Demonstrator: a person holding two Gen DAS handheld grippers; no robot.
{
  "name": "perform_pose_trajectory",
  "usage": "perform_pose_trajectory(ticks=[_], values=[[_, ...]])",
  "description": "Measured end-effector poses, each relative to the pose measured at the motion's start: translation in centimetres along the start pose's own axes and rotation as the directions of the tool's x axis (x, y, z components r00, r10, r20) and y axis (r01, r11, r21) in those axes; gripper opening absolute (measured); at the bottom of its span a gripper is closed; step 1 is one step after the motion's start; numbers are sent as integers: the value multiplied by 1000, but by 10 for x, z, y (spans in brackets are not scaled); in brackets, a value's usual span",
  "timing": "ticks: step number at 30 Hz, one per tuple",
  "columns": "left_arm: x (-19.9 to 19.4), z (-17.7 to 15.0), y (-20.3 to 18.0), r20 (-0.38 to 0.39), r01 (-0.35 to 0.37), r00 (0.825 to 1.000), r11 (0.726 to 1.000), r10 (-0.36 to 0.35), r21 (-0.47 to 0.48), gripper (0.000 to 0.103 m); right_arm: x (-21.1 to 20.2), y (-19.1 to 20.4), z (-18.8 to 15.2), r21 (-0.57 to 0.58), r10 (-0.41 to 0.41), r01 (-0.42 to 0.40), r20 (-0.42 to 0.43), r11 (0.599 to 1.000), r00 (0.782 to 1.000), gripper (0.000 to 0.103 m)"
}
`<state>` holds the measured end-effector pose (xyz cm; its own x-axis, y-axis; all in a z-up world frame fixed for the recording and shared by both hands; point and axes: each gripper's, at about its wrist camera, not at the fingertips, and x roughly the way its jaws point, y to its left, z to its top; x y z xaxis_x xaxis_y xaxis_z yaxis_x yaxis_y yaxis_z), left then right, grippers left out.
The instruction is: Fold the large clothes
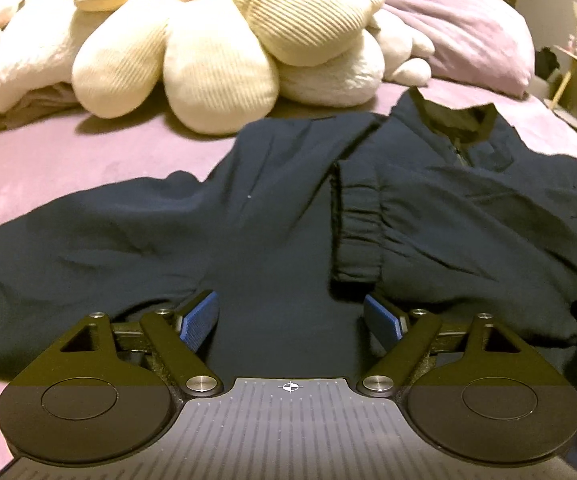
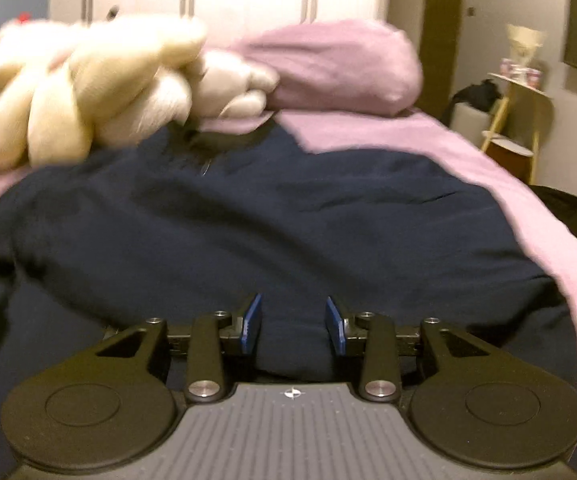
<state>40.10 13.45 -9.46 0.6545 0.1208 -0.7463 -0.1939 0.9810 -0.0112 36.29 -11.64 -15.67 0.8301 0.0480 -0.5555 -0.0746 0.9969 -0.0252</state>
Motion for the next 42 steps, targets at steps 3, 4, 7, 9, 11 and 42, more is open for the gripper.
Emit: perform_pose_trajectory(ticks=[3, 4, 7, 9, 11, 42], values=[[-2, 0, 2, -4, 12, 1000, 1000, -12, 2, 87, 11, 8, 1, -36, -32, 31, -13, 999, 999, 35], [-4, -1, 2, -7, 16, 1000, 1000, -16, 3, 88, 13, 7, 3, -30, -30, 30, -21, 999, 999, 35], [-15, -5, 8, -8, 48, 999, 999, -49, -19, 88, 17, 8, 5, -50, -29, 27, -36, 998, 999, 35], [-32, -10, 24, 5, 105, 994, 993, -105, -62, 91, 17, 11, 6, -80, -35, 31, -43, 996, 998, 35], [-51, -18, 49, 28, 159, 987, 980, -157, -120, 93, 8, 7, 10, -42, -27, 25, -61, 999, 998, 35], [-106, -33, 327, 342, 265, 940, 658, -13, -705, 8, -120, -33, -75, 501, 267, -212, -38, 839, 963, 32]])
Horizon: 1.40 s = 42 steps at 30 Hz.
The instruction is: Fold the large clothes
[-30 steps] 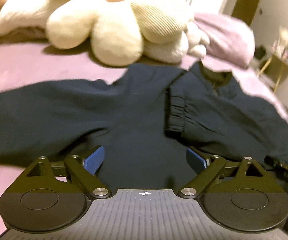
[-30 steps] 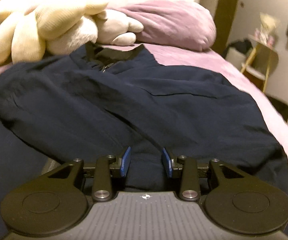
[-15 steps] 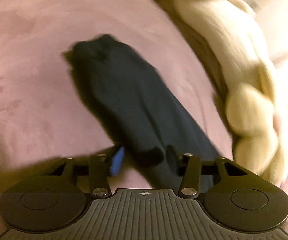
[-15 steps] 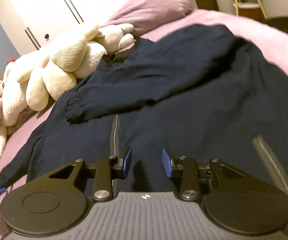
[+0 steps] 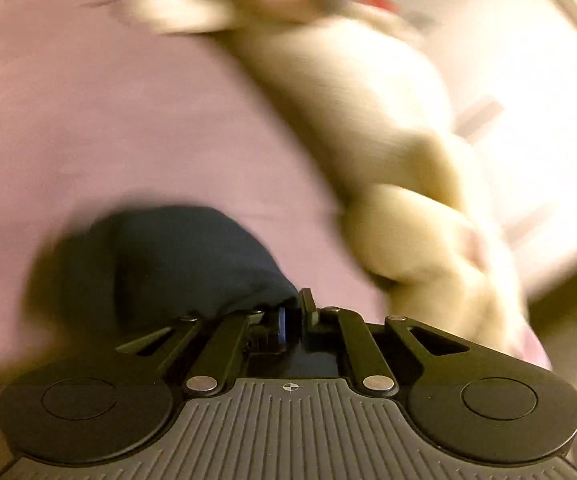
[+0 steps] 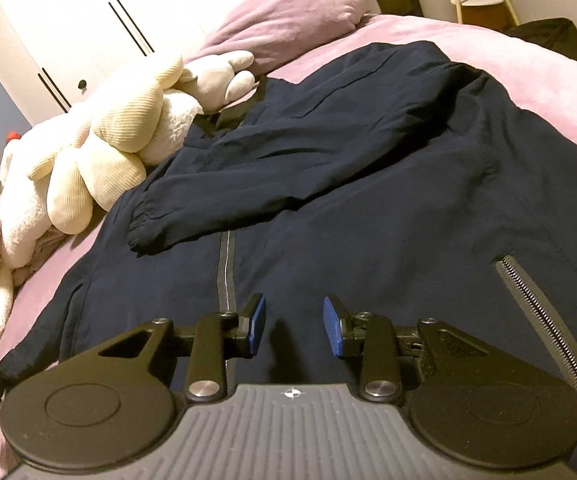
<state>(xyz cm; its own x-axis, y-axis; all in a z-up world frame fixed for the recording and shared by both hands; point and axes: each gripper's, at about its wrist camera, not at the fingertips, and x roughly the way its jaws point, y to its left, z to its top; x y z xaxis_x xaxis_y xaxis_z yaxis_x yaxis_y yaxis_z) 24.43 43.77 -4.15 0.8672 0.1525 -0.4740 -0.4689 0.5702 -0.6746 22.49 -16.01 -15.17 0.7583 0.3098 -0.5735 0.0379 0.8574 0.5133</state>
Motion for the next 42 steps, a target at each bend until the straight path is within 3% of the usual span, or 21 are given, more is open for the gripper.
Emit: perform_pose_trajectory(ticks=[1, 3, 5, 7, 8, 10, 13, 17, 21, 24, 26, 28, 32, 37, 39, 42], values=[[-1, -7, -29, -15, 58, 998, 997, -57, 60, 8, -1, -1, 0, -1, 0, 0, 5, 1000, 1000, 32], [-1, -33, -94, -84, 205, 978, 962, -193, 180, 8, -3, -4, 1, 6, 7, -7, 15, 1000, 1000, 32], [4, -67, -148, -161, 302, 950, 915, -266, 269, 8, -7, -6, 2, 26, 16, -17, 27, 1000, 999, 31], [12, -107, -191, -225, 353, 931, 868, -288, 348, 13, -11, -9, 3, 40, 34, -36, 38, 999, 999, 31], [18, -129, -207, -250, 361, 927, 848, -281, 387, 18, -13, -10, 4, 42, 39, -41, 42, 998, 998, 31], [32, -167, -226, -297, 358, 923, 824, -243, 438, 67, -16, -12, 5, 40, 49, -51, 50, 998, 998, 31], [43, -209, -231, -335, 329, 926, 805, -174, 493, 76, -18, -21, 8, 49, 50, -53, 48, 997, 998, 31], [32, -229, -193, -276, 227, 957, 822, -89, 522, 80, -12, -35, 14, 64, 44, -46, 28, 997, 999, 31], [24, -217, -150, -157, 69, 988, 869, 10, 490, 84, 1, -31, 21, 37, 70, -70, 13, 997, 997, 32], [40, -206, -132, -70, -92, 987, 875, 142, 475, 84, 21, -13, 27, 7, 129, -129, -14, 992, 992, 33], [35, -203, -112, -44, -141, 983, 896, 176, 422, 85, 43, 5, 33, 19, 186, -185, -43, 982, 982, 36], [39, -200, -95, -41, -152, 983, 915, 180, 373, 91, 63, 23, 40, 38, 237, -235, -65, 971, 969, 39], [43, -209, -83, -12, -157, 985, 915, 174, 370, 96, 112, 59, 57, 110, 328, -316, -126, 942, 936, 52], [41, -208, -77, -29, -131, 988, 930, 150, 343, 97, 156, 72, 59, 219, 322, -283, -172, 934, 931, 52], [36, -208, -76, -32, -125, 989, 933, 145, 338, 97, 159, 76, 61, 251, 354, -308, -167, 918, 920, 22], [19, -207, -82, 7, -125, 991, 932, 130, 339, 95, 152, 82, 66, 237, 364, -325, -144, 916, 920, 15]])
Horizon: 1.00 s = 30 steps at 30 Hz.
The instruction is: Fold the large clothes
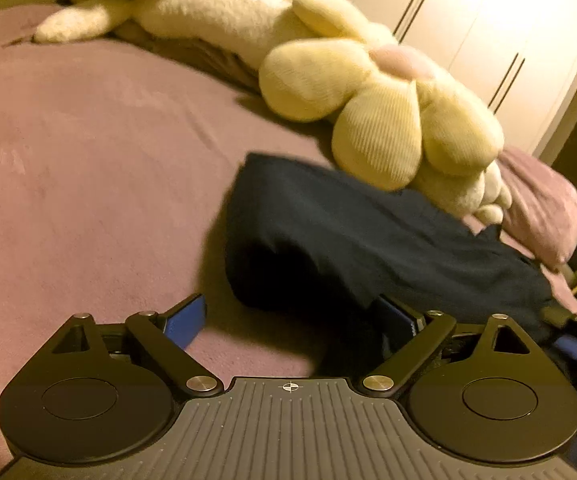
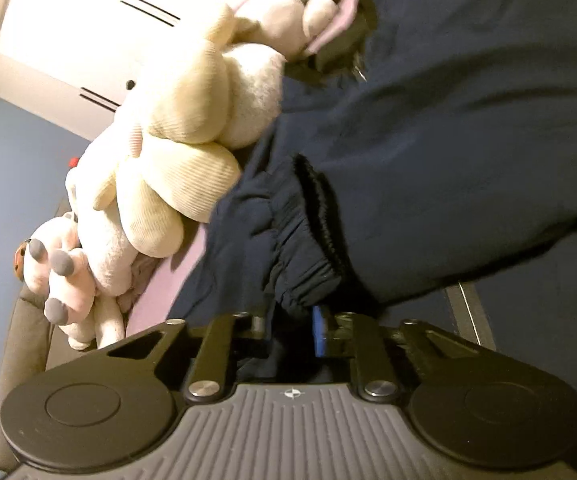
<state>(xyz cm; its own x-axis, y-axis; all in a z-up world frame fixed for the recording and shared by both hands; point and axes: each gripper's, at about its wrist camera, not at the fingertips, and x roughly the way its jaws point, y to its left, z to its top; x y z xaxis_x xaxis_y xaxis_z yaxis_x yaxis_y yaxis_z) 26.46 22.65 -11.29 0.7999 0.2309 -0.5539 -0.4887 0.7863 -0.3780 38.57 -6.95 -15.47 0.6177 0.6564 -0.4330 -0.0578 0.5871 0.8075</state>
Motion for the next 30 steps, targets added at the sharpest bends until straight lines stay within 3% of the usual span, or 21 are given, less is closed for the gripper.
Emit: perform_pose_trajectory(ticks=[4, 8, 12, 15, 17, 21, 25, 28, 30], values=[[-16, 4, -16, 53, 16, 998, 999, -18, 37, 95, -44, 30, 12, -132, 38, -20, 130, 991, 991, 14], [2, 1, -46, 11, -2, 1000, 988, 0, 151, 95, -99, 46, 35, -261, 31, 59, 328, 964, 944, 14], [31, -5, -59, -97, -36, 994, 983, 54, 179, 95, -135, 21, 58, -250, -84, 215, 449, 944, 890, 14], [45, -11, -62, -157, -21, 986, 981, 52, 194, 96, -144, -14, 72, -197, -214, 340, 474, 919, 854, 14], [47, -14, -67, -154, -27, 986, 972, 65, 233, 97, -139, -41, 80, -163, -312, 422, 455, 892, 834, 14], [48, -12, -68, -154, -26, 986, 963, 70, 269, 98, -111, -83, 88, -129, -438, 506, 352, 853, 827, 14], [49, -7, -64, -152, -34, 985, 965, 76, 261, 99, -97, -85, 83, -205, -463, 546, 343, 813, 817, 16], [52, -3, -59, -164, -41, 983, 975, 77, 216, 100, -108, -89, 85, -158, -412, 481, 333, 862, 848, 23], [54, -1, -57, -172, -43, 982, 981, 77, 191, 100, -120, -94, 85, -85, -368, 419, 343, 904, 864, 35]])
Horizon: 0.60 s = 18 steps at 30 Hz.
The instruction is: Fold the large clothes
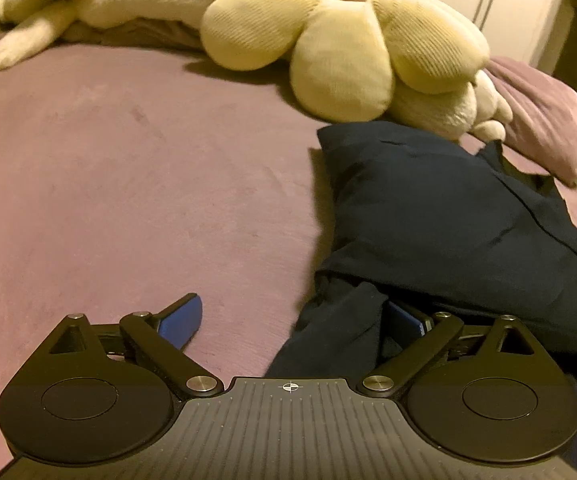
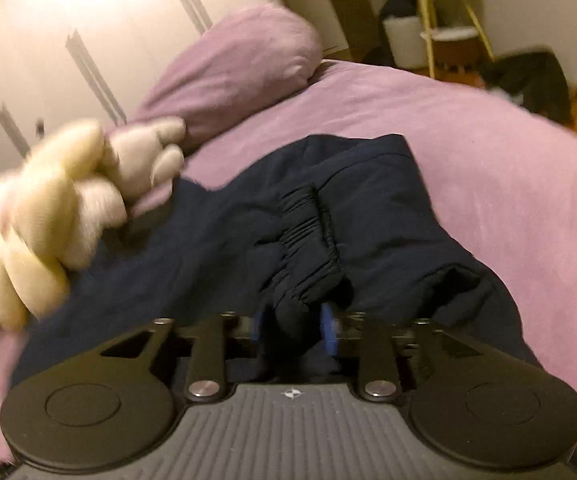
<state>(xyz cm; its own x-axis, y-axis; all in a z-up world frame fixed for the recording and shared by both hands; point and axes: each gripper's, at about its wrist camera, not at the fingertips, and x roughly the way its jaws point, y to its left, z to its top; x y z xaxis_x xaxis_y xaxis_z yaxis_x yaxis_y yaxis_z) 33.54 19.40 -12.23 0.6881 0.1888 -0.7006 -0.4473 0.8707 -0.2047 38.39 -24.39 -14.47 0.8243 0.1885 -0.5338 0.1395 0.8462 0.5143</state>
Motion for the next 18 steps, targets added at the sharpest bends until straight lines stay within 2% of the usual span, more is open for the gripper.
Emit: perform_pose_trajectory(ticks=[4, 7, 9, 11, 13, 15, 18], values=[[1, 4, 4, -16, 5, 1000, 999, -6, -38, 100, -1, -17, -2, 92, 28, -26, -14, 995, 1000, 34], [0, 5, 6, -8, -5, 1000, 999, 5, -37, 100, 4, -9, -1, 47, 11, -9, -44, 999, 999, 22], [0, 5, 8, -13, -1, 1000, 999, 0, -37, 101, 0, -9, 1, 68, 68, -65, -36, 996, 997, 17], [1, 5, 8, -23, 10, 1000, 1000, -11, -24, 101, -9, -17, -1, 110, 118, -115, -16, 987, 993, 17], [1, 4, 4, -32, -1, 999, 1000, 2, 12, 101, -14, -22, -7, 84, 91, -89, -12, 992, 996, 17], [-3, 5, 2, -36, -7, 999, 1000, 8, 24, 101, -7, -20, -14, 18, 25, -24, -39, 1000, 999, 17], [-17, 8, 3, -39, 3, 999, 1000, -2, 29, 100, -8, -14, -14, -21, 0, -1, -42, 1000, 999, 17]])
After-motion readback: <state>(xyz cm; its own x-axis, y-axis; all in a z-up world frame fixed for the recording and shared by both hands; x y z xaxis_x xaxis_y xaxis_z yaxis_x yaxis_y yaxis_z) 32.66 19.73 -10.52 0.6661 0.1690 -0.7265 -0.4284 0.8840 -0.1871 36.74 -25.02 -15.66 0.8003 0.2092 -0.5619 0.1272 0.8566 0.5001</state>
